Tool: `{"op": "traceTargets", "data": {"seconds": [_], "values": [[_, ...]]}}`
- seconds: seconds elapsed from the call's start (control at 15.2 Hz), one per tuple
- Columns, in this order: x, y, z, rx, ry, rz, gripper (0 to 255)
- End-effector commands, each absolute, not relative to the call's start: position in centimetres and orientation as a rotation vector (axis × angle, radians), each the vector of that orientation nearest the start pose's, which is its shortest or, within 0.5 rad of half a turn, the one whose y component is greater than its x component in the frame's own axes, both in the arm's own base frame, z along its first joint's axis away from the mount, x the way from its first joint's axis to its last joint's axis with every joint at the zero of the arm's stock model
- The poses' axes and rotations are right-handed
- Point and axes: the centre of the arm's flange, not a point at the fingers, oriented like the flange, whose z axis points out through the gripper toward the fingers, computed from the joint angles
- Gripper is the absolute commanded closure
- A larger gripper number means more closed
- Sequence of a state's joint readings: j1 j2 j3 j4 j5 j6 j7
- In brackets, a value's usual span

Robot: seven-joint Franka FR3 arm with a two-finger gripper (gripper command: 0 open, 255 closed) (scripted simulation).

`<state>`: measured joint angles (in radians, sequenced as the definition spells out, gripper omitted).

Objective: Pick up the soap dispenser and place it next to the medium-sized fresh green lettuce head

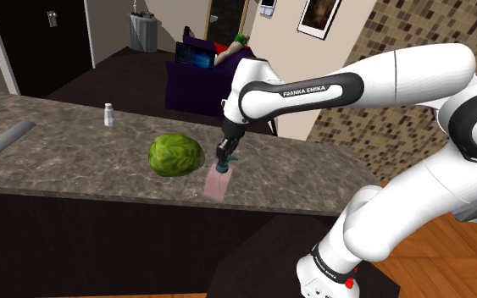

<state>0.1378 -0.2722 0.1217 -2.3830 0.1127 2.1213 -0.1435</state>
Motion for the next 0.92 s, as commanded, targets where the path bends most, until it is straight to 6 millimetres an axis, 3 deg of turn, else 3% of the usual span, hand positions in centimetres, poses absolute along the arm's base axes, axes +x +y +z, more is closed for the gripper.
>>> {"op": "traceTargets", "data": {"seconds": [0.0,0.13,0.66,0.73,0.86], "values": [[43.97,12.26,41.55,-3.033,-0.521,-0.01,255],[43.97,12.26,40.76,-3.033,-0.521,-0.01,255],[43.97,12.26,40.75,-3.033,-0.521,-0.01,255],[43.97,12.26,40.75,-3.033,-0.521,-0.01,0],[43.97,12.26,40.76,-3.033,-0.521,-0.01,0]]}}
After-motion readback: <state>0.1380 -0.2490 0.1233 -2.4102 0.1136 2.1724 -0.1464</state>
